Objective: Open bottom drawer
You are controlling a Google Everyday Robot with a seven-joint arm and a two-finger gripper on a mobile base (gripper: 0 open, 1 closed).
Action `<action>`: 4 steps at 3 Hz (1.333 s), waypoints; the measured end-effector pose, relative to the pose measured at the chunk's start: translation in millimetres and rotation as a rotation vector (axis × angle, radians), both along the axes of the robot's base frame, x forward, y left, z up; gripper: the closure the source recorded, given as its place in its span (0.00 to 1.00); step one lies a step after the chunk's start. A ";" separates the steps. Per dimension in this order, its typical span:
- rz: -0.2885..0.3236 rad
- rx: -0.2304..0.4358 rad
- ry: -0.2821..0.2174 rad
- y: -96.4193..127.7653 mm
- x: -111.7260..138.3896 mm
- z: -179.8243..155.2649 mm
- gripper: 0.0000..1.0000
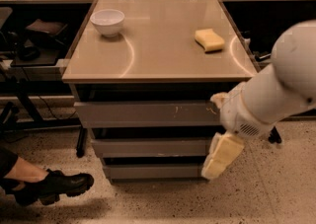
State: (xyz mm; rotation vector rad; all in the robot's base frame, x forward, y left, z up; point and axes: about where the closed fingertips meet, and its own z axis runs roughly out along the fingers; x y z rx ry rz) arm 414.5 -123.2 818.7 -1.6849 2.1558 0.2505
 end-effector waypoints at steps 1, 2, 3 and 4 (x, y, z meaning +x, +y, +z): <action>0.002 0.014 0.049 32.4 -13.0 -75.3 0.00; -0.003 -0.006 0.083 52.4 -23.2 -131.9 0.00; -0.011 -0.007 0.079 51.7 -24.0 -133.5 0.00; -0.011 -0.007 0.079 51.7 -23.9 -133.5 0.00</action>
Offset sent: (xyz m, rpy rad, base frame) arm -0.0343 0.0761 -0.2039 -0.0277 0.1333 -0.0114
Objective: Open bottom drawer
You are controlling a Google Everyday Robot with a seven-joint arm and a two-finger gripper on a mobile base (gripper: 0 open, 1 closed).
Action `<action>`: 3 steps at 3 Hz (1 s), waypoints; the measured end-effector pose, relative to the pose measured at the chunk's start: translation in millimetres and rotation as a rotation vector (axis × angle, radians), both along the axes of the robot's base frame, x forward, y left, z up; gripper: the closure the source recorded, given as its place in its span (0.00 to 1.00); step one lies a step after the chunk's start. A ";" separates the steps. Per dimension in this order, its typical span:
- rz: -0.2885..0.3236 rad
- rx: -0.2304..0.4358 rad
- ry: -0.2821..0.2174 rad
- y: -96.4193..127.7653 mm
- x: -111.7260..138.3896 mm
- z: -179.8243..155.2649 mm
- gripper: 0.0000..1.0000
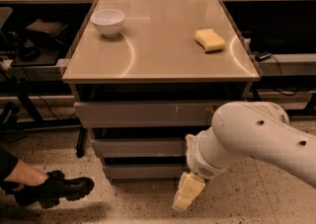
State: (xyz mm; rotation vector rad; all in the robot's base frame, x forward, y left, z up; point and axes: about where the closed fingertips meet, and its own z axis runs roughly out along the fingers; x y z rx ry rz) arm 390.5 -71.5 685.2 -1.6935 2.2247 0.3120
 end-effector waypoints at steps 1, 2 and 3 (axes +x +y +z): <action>-0.033 -0.028 -0.023 4.3 11.9 -18.9 0.00; -0.045 -0.099 -0.059 4.7 29.3 -78.0 0.00; -0.021 -0.101 -0.133 24.1 48.8 -78.6 0.00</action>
Offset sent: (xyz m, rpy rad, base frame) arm 0.1147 -0.0005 -0.1521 -0.2540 -0.2237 -0.4137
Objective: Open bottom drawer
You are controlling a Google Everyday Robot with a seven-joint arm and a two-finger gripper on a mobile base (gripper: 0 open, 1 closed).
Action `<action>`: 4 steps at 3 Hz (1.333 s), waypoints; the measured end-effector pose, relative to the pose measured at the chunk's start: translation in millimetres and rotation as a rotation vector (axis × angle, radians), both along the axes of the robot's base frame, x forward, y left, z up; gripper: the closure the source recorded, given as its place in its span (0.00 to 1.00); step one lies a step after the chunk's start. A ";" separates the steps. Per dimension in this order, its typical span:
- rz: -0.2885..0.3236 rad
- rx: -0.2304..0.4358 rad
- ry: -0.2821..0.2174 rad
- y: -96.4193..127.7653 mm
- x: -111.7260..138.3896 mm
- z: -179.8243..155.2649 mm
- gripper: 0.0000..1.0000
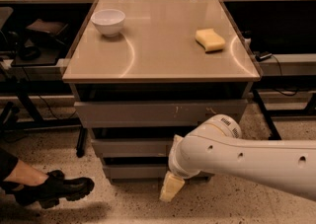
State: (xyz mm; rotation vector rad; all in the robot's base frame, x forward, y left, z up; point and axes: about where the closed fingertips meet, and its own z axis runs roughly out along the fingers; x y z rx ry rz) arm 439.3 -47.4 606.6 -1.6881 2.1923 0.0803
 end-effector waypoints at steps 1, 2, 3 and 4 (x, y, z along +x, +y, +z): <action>0.000 0.000 0.000 0.0 0.0 -0.1 0.00; -0.026 0.071 0.042 -3.5 3.3 -31.1 0.00; -0.137 0.254 0.030 -19.5 27.1 -64.7 0.00; -0.254 0.398 0.036 -46.0 44.2 -99.2 0.00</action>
Offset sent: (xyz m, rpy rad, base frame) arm 0.0244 -0.0234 -0.1652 0.3981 0.2392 -0.1451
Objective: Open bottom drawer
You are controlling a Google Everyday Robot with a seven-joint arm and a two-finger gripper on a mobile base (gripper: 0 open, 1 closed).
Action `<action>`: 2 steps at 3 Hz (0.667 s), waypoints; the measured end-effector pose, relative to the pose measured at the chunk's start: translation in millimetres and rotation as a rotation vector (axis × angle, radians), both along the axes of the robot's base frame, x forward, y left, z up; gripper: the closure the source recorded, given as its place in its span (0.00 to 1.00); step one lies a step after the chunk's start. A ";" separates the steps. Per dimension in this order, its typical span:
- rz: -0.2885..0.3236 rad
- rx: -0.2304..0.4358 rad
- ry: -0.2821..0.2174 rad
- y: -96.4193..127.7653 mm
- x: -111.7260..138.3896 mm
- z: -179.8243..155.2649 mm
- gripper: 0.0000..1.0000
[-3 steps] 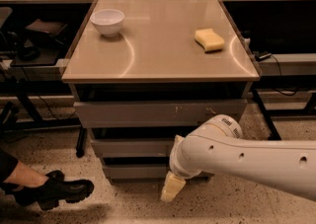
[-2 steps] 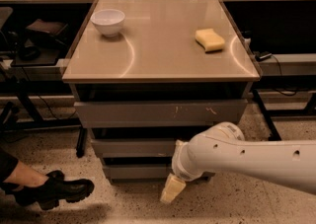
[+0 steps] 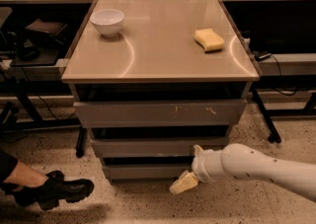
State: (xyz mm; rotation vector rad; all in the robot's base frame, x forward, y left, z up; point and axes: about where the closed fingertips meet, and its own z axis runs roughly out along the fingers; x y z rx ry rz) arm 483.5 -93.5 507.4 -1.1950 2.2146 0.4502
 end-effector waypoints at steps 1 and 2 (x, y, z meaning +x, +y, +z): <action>-0.115 0.142 0.041 -17.3 3.8 -43.7 0.00; -0.128 0.185 0.104 -8.9 -11.7 -79.9 0.00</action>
Offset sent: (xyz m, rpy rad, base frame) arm 0.0042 -0.0150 -0.0336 0.1166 0.0285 -0.0963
